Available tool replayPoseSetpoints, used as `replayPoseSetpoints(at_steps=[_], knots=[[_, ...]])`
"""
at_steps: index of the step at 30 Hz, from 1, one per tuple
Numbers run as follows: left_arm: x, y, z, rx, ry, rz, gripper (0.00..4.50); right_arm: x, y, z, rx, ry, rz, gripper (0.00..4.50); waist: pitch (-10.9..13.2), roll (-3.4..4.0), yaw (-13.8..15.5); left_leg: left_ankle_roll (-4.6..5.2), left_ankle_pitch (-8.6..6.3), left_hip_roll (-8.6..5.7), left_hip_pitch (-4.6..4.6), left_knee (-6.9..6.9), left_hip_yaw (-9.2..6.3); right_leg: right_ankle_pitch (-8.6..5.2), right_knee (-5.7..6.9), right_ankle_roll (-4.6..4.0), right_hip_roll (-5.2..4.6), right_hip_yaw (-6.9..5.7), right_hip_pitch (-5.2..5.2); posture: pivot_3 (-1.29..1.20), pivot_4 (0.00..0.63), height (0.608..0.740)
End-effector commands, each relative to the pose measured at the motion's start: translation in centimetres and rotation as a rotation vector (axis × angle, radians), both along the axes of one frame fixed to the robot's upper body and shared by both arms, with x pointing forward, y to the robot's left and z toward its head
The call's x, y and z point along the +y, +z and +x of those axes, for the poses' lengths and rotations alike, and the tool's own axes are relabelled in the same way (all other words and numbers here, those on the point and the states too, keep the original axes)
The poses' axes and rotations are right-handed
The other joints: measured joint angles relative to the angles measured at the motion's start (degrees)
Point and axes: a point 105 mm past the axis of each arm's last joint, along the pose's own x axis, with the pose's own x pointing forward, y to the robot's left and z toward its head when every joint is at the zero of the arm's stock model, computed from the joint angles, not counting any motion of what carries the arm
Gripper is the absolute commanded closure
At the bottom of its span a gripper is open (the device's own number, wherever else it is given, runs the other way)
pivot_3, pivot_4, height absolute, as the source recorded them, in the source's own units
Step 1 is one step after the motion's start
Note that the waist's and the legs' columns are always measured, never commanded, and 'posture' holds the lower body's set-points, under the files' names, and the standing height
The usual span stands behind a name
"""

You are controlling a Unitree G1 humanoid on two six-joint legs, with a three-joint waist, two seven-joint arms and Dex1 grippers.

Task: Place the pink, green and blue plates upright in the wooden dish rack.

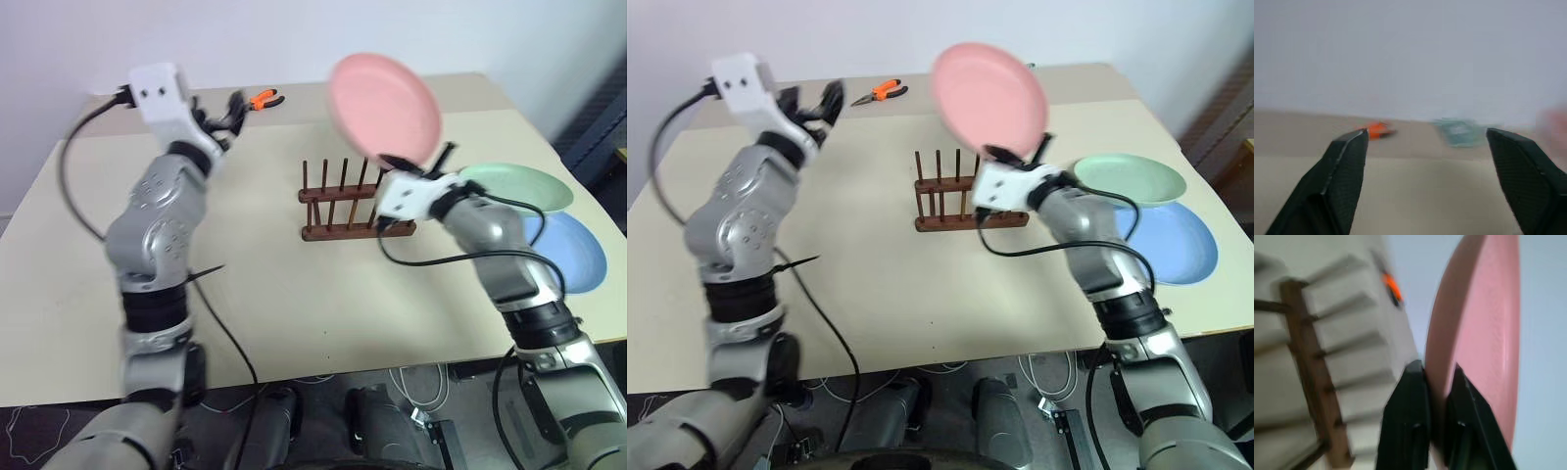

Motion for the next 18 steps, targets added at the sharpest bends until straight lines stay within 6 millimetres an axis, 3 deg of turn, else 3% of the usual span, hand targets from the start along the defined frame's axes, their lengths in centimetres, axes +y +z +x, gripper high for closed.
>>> replayPoseSetpoints(at_steps=[1, 4, 7, 12, 18], knots=[[-2.0, -1.9, -1.2, -0.041, -0.169, 0.222, 0.47, -1.0, 4.4, -2.4, 0.028, 0.131, 0.407, 4.50, 0.01, 0.01, 0.12, 0.01, 0.00, 0.01, 0.00, -0.01, 0.00, 0.00, -0.01, 0.00, -0.01, 0.01, 0.00, 0.00, 0.150, 0.729], [-3.6, -4.9, -3.1, 0.003, -0.370, 0.282, 0.47, -1.3, 4.9, -3.7, 0.185, 0.264, 0.725, 4.50, 0.01, 0.02, 0.33, 0.40, -0.25, 0.02, -0.01, 0.00, -0.05, 0.01, -0.04, -0.02, -0.04, 0.03, 0.02, 0.00, 0.150, 0.729], [-5.4, -6.7, -5.1, 0.044, -0.547, 0.296, 0.47, -0.7, 4.8, -4.8, 0.293, 0.353, 0.861, 4.50, 0.02, 0.03, 0.46, 0.38, -0.30, 0.04, -0.02, 0.02, -0.07, 0.01, -0.04, -0.06, -0.06, 0.02, 0.02, 0.00, 0.150, 0.729], [-8.2, -8.6, -8.0, 0.101, -0.758, 0.303, 0.47, -0.2, 3.9, -5.0, 0.389, 0.365, 0.972, 4.50, 0.04, 0.07, 0.41, 0.34, -0.34, 0.04, -0.03, 0.00, -0.07, -0.08, -0.06, -0.22, -0.11, 0.01, 0.01, 0.00, 0.150, 0.729], [-9.9, -9.0, -9.4, 0.112, -0.841, 0.286, 0.47, -0.7, 3.0, -4.5, 0.422, 0.326, 1.037, 4.50, 0.04, 0.12, 0.42, 0.44, -0.28, 0.04, -0.04, -0.01, -0.06, -0.09, -0.07, -0.21, -0.11, 0.01, 0.00, 0.00, 0.150, 0.729]])
